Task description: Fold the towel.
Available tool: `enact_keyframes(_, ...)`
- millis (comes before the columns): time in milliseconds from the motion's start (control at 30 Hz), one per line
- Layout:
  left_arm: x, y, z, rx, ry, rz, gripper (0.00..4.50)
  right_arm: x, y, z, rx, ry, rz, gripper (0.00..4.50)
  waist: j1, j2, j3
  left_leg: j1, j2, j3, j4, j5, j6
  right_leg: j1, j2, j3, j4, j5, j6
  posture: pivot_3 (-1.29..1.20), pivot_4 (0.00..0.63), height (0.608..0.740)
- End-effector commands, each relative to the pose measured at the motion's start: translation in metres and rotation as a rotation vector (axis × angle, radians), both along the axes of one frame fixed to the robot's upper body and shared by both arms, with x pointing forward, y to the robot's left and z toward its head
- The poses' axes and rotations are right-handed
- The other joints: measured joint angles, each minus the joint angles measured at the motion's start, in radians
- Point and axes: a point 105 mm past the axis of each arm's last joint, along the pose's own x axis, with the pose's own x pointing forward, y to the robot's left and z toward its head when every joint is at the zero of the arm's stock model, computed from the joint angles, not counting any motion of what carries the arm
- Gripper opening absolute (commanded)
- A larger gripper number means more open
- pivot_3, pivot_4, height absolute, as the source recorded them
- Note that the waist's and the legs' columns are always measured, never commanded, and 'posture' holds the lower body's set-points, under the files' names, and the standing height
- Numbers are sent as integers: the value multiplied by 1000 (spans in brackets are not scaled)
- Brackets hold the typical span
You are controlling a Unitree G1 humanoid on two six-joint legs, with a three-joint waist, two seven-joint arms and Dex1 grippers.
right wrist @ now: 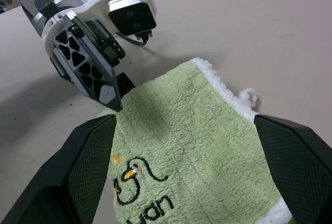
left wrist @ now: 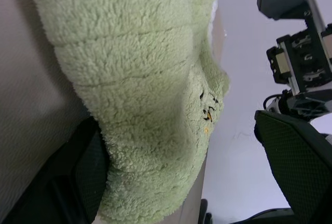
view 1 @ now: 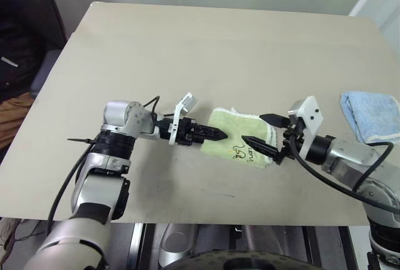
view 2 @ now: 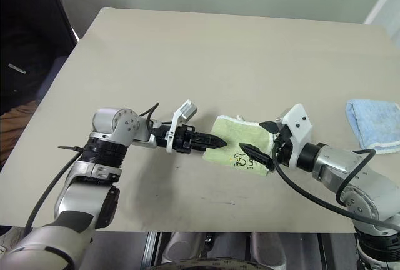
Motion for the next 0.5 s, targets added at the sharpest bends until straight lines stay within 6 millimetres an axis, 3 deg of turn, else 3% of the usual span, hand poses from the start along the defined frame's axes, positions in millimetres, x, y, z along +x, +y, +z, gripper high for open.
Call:
enact_keyframes(33, -1, -16, -2, -11, -2, -29, 3927, -4, 1, 13, 15, -46, 11, 4500, 0, 0, 0, 0, -1, 0, 0, 0, 1, 0, -1, 0, 0, 0, 0, 0, 150, 703)
enact_keyframes(400, -2, -27, -2, -47, -2, -19, 95, -15, 4, 23, 18, -72, 48, 4500, -1, 1, 1, -4, -6, 2, -1, 3, 5, -2, -8, -1, 0, -4, 12, 0, 150, 703)
enact_keyframes(500, -2, -26, 0, -65, 3, -10, 39, -17, 2, 23, 16, -63, 60, 4500, -1, 1, 1, -4, -6, 3, -1, 4, 6, -2, -9, -1, 0, -4, 14, 0, 150, 703)
